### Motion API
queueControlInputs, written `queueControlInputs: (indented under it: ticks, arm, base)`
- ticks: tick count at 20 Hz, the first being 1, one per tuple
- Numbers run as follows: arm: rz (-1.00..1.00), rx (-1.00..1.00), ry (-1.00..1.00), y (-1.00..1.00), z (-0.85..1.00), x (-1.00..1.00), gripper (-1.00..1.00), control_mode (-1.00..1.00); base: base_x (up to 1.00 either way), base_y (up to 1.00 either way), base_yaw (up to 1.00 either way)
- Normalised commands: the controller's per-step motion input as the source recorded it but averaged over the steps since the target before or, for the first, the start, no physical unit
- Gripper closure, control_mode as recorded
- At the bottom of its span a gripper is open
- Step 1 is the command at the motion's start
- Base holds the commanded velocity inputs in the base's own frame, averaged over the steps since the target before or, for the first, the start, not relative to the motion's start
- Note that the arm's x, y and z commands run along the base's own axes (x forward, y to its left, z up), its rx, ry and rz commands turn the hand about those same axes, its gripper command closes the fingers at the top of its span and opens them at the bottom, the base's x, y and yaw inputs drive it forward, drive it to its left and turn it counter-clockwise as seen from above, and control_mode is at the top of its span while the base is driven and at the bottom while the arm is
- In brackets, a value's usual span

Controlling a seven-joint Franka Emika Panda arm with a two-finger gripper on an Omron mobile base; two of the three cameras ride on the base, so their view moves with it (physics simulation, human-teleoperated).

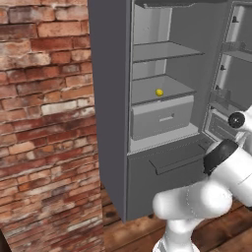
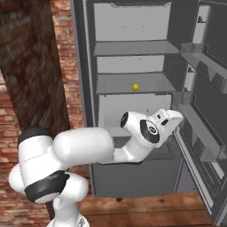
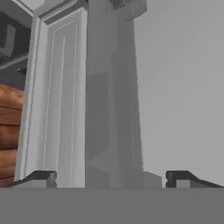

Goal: Retrieve a lemon from the fridge and place it on the cutting board with the fish.

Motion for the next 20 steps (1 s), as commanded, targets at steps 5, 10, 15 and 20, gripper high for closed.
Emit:
queueControlInputs:
  ticks: [5, 10, 15, 20]
  arm:
    - [-0.17, 0.41, -0.05, 0.93, 0.92, -0.51, -1.00, -1.00]
    - [-0.09, 0.32, 0.10, 0.82, 1.00, -0.36, -1.00, -1.00]
    - [-0.10, 0.58, 0.02, 0.82, 0.54, -0.53, -1.00, -1.00]
    - [-0.13, 0.55, 0.00, 0.68, -0.20, -0.41, -1.00, -1.00]
  base:
    - [0.00, 0.00, 0.00]
    - [0.00, 0.00, 0.00]
    - [0.00, 0.00, 0.00]
    - [0.00, 0.00, 0.00]
